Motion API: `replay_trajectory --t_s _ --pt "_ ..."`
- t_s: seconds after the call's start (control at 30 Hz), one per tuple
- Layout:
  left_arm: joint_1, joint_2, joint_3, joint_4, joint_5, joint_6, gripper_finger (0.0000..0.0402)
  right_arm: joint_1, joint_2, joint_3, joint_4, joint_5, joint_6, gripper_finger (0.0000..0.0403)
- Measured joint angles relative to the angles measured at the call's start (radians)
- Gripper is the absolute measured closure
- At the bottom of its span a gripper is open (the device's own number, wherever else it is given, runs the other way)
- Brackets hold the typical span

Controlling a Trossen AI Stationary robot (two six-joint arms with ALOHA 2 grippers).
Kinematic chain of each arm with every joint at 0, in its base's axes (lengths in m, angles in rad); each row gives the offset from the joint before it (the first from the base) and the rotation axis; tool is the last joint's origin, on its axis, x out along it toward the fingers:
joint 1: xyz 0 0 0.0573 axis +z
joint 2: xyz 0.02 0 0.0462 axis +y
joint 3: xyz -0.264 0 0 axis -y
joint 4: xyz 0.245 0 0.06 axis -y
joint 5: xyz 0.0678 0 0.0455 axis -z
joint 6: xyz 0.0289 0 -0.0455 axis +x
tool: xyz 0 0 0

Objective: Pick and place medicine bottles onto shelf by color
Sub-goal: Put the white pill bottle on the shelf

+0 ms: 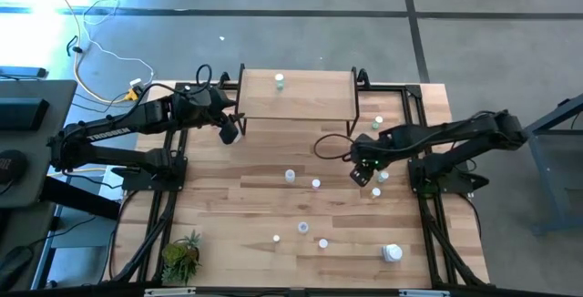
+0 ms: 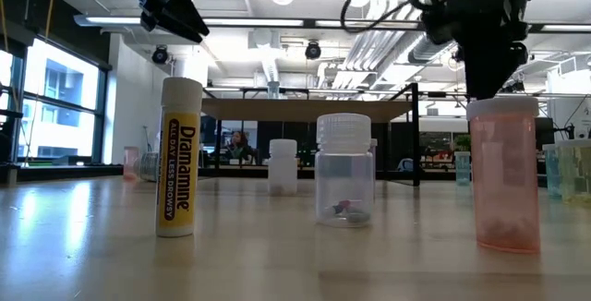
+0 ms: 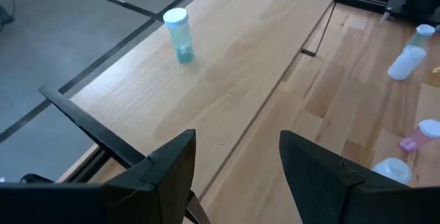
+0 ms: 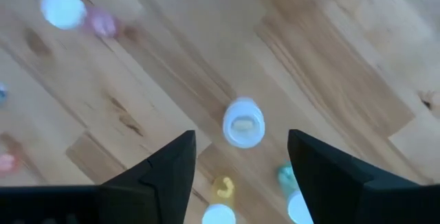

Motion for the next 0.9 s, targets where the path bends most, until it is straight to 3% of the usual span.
replay_trajectory --t_s 0.73,0.9 --pt "0.000 0.000 0.000 0.000 0.004 0.000 0.0203 0.000 0.252 0.000 0.002 -0.011 -0.001 0.0181" --pt "0.000 0.000 0.000 0.000 0.004 0.000 0.0203 0.000 0.272 0.000 0.027 -0.011 -0.001 0.0204"
